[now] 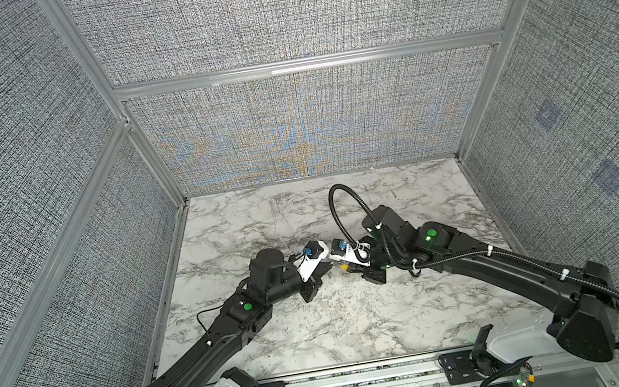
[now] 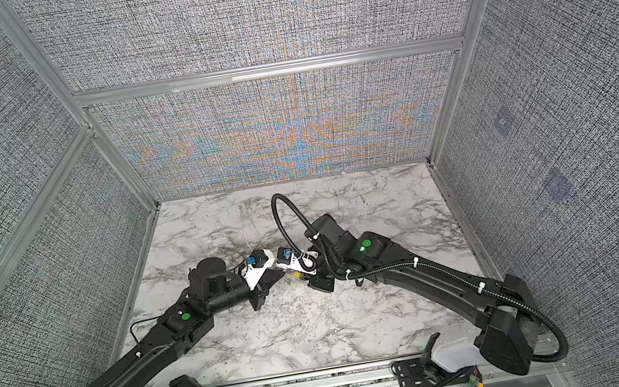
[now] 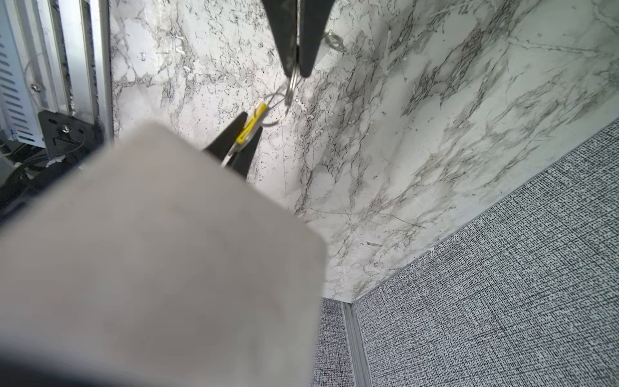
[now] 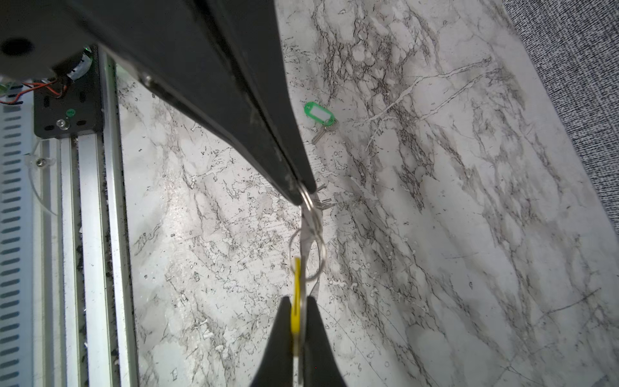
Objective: Remove the keys from the keyring
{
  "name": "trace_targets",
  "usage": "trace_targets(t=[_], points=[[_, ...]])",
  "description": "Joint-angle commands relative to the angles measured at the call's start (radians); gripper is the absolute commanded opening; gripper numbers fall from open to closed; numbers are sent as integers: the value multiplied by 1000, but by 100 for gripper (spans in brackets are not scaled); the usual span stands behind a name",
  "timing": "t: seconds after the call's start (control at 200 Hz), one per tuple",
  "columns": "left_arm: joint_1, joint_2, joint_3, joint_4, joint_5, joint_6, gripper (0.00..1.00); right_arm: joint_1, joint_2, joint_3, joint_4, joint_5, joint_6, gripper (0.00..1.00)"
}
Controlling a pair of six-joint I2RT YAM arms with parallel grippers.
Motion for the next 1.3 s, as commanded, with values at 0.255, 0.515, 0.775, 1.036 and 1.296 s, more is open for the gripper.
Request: trace_targets(t=[0.255,0.515,0.775,1.036,1.296], points=[[5,11,24,-21,-146,23,0,1,64,124,-259,-121,22,0],[-11,14,32,-52,-169,49,0,0,111,204,-333,-137,49,0],[-14,-11,20,-26,-158,23,0,1,113,154,-286,-95,44,0],[-14,-52,-25,81,-90,-52,0,2,56,2,-113,-124,51,0],[-14,-63,-52,145,-26,-86,0,2,35,-72,-21,-30,59,0]])
